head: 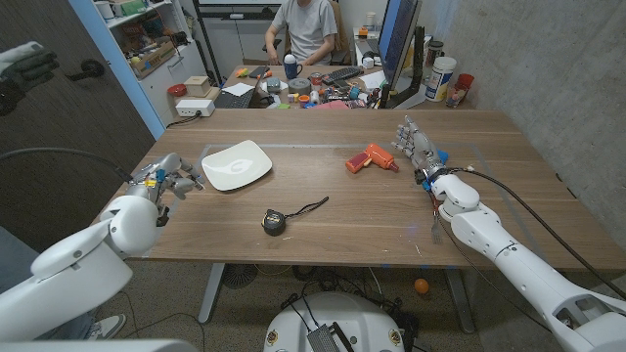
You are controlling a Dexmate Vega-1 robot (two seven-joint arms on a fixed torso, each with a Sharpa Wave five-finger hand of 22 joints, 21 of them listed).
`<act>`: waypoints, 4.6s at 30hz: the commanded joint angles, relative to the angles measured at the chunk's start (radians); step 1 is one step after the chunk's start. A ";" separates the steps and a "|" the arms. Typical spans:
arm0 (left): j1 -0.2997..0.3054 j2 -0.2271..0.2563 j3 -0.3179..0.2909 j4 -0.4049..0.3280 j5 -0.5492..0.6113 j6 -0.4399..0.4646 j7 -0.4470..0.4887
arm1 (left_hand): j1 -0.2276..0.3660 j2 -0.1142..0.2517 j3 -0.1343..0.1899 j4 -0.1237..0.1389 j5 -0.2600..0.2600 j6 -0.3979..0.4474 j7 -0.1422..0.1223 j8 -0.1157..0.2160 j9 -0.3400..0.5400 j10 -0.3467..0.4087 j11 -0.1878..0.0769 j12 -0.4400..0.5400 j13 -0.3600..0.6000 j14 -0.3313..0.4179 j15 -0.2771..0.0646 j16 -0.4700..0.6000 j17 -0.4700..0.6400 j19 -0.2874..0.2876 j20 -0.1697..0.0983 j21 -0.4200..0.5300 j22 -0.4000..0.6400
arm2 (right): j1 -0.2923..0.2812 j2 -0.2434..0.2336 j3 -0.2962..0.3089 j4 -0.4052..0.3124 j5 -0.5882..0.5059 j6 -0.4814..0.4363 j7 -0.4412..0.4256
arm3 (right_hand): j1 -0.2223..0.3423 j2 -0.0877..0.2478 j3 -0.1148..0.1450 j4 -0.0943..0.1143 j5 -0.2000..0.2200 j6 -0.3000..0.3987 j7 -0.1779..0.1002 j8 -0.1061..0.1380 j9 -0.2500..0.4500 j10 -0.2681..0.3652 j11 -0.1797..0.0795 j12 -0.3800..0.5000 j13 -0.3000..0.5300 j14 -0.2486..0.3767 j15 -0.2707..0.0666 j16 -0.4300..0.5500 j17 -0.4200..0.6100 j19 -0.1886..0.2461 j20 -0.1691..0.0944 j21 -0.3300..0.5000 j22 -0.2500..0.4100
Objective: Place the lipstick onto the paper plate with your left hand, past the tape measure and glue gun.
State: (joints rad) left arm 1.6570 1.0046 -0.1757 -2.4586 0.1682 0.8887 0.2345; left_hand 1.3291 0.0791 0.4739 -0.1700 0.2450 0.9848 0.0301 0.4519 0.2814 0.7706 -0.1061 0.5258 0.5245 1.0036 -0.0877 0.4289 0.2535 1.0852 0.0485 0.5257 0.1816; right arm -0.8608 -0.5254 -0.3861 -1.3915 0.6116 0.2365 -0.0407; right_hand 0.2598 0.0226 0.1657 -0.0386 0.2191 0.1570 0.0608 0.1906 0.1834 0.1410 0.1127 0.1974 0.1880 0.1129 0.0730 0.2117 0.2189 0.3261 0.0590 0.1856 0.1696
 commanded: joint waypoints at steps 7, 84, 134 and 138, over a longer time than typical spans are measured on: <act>-0.108 -0.066 0.007 0.103 -0.083 -0.082 -0.029 | -0.001 0.003 -0.006 -0.001 0.014 0.006 0.001 0.006 0.004 0.115 0.002 0.007 0.021 0.038 -0.030 -0.004 0.008 -0.008 0.002 0.008 0.001 | 0.008 -0.014 0.003 -0.057 -0.026 -0.008 -0.029 | -0.007 0.002 -0.004 -0.001 0.009 0.006 0.003 0.004 0.004 0.003 0.002 0.000 0.003 0.011 -0.004 0.006 0.002 0.009 -0.001 0.011 0.003; -1.023 -0.050 0.730 0.641 -0.305 -0.053 -0.134 | -0.011 -0.001 -0.012 -0.001 0.028 0.015 -0.009 0.008 -0.004 0.137 -0.009 -0.030 0.069 0.039 -0.030 -0.030 0.030 -0.067 0.011 0.021 0.001 | 0.002 0.029 0.002 0.057 0.002 0.010 -0.030 | -0.008 0.004 -0.009 -0.006 0.012 0.004 0.002 0.004 0.004 0.007 0.004 0.000 0.003 0.020 -0.004 0.007 0.002 0.016 0.000 0.011 0.003; -0.815 0.044 0.520 0.513 -0.488 -0.241 -0.060 | -0.298 -0.015 -0.125 0.057 0.027 -0.490 0.002 -0.239 -0.047 -0.222 0.095 -0.275 0.021 -0.405 0.199 -0.216 0.030 -0.380 0.171 -0.124 -0.001 | -0.011 0.004 0.010 -0.017 -0.012 -0.002 -0.051 | -0.010 0.006 -0.012 -0.008 0.013 0.005 -0.001 0.004 0.004 0.013 0.000 0.001 0.003 0.031 -0.001 0.010 0.002 0.021 0.005 0.010 0.003; -0.748 0.039 0.441 0.498 -0.547 -0.337 -0.042 | -0.336 0.010 -0.128 0.080 0.027 -0.480 0.009 -0.236 -0.049 -0.212 0.105 -0.272 0.023 -0.396 0.204 -0.209 0.030 -0.382 0.170 -0.131 0.000 | -0.013 0.002 0.010 -0.031 -0.017 -0.001 -0.056 | -0.010 0.006 -0.012 -0.009 0.014 0.005 -0.002 0.005 0.004 0.013 0.000 0.001 0.003 0.031 -0.001 0.010 0.002 0.021 0.005 0.010 0.003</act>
State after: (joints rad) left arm 0.7744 1.0288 0.4286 -1.8864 -0.2767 0.7066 0.1289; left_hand 1.0160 0.0792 0.3457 -0.1039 0.2672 0.4940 0.0362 0.2079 0.2321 0.5465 -0.0070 0.2480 0.5444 0.5970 0.1137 0.2103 0.2830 0.7100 0.2199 0.4023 0.1795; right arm -0.8699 -0.5201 -0.3779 -1.3974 0.6029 0.2330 -0.0872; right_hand 0.2531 0.0294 0.1547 -0.0496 0.2266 0.1571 0.0608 0.1906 0.1834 0.1484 0.1125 0.1974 0.1880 0.1383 0.0731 0.2117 0.2189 0.3422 0.0645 0.1934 0.1695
